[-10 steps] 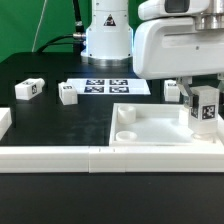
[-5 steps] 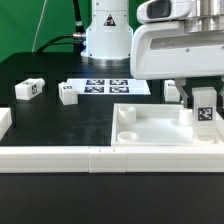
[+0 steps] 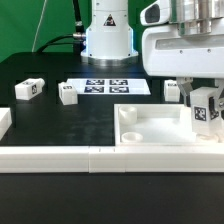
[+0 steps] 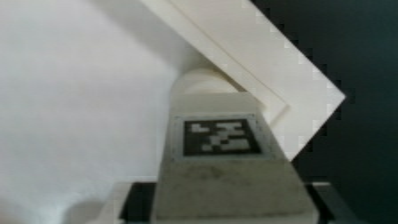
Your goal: Assemble one leg
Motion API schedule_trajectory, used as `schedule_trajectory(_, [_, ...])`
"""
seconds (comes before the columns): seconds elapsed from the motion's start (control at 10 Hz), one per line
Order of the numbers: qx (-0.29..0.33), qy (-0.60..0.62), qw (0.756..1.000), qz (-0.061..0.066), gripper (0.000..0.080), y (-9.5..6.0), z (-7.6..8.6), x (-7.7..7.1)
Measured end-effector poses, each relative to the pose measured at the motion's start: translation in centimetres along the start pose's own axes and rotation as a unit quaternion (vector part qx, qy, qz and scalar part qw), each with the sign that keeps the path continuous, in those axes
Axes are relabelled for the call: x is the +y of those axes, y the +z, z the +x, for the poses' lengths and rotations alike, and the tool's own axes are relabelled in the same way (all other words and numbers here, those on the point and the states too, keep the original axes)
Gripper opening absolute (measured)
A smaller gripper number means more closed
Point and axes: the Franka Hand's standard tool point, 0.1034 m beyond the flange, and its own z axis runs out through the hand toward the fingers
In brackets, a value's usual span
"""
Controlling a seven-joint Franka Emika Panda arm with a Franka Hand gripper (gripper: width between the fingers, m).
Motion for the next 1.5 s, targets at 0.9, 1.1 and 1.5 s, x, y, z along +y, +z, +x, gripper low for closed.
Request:
schedule_trajectory(0.9, [-0.007, 0.141, 0.990, -0.005, 0.0611, -0.20, -0.33, -0.63])
schedule_trajectory(1.1, [-0.005, 0.000, 1.000, -0.004, 0.0647, 0.10, -0.43, -0.52])
schedule_trajectory(1.5, [0.002, -0.228, 0.973, -0.020, 0.0649, 0.29, -0.76, -0.38])
